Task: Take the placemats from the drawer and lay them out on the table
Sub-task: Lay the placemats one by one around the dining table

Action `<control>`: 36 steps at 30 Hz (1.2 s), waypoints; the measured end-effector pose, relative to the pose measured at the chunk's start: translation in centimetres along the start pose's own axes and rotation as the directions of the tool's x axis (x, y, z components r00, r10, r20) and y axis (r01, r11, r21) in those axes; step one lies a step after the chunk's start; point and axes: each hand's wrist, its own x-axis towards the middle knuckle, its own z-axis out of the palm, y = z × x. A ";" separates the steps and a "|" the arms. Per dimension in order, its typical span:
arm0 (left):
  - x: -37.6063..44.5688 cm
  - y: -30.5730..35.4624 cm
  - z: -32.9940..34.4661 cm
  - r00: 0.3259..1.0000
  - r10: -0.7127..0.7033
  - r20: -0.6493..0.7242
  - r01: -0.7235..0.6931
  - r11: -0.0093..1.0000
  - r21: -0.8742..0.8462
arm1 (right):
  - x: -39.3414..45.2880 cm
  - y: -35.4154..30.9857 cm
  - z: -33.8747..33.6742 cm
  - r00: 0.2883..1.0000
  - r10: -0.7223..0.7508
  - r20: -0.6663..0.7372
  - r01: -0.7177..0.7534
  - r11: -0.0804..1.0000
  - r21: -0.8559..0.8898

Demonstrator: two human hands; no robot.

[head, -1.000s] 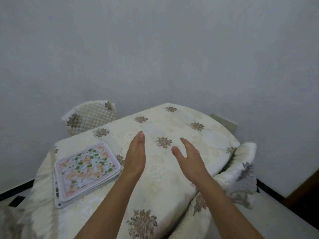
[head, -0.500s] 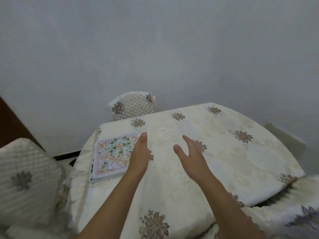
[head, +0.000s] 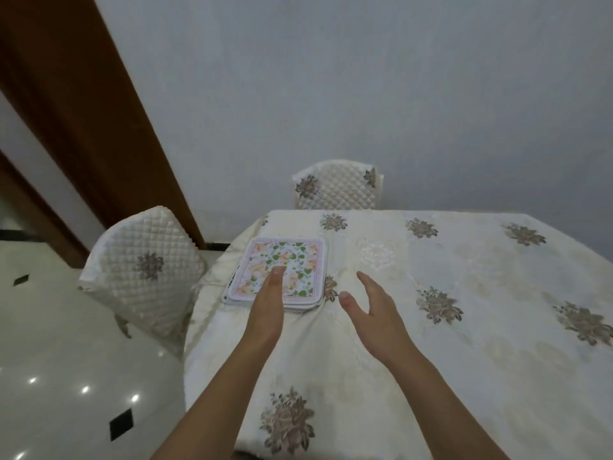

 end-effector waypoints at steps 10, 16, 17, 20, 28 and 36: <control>4.7 -1.9 -3.4 0.996 -0.039 -0.084 0.033 0.997 -0.068 | 4.3 -0.7 4.5 0.994 -0.033 0.102 0.036 0.999 -0.030; 11.1 -3.6 -4.4 0.994 -0.104 -0.013 0.103 0.992 -0.066 | 9.3 -0.7 7.4 0.994 0.018 0.108 -0.010 0.997 -0.070; 12.4 -4.1 -4.6 0.994 -0.112 0.003 0.112 0.992 -0.049 | 10.4 -0.6 8.1 0.994 0.034 0.105 -0.027 0.997 -0.073; 16.4 -5.7 -5.6 0.991 -0.130 0.014 0.130 0.991 -0.008 | 13.4 -0.1 10.6 0.991 0.069 0.114 -0.060 0.995 -0.081; 24.9 -10.4 -9.8 0.985 -0.170 -0.017 0.171 0.973 0.152 | 20.0 2.3 16.8 0.978 0.132 0.161 -0.100 0.977 -0.190; 31.3 -16.1 -11.3 0.999 -0.025 -0.022 0.033 0.826 0.563 | 24.8 8.0 21.0 0.962 0.257 0.097 -0.189 0.876 -0.444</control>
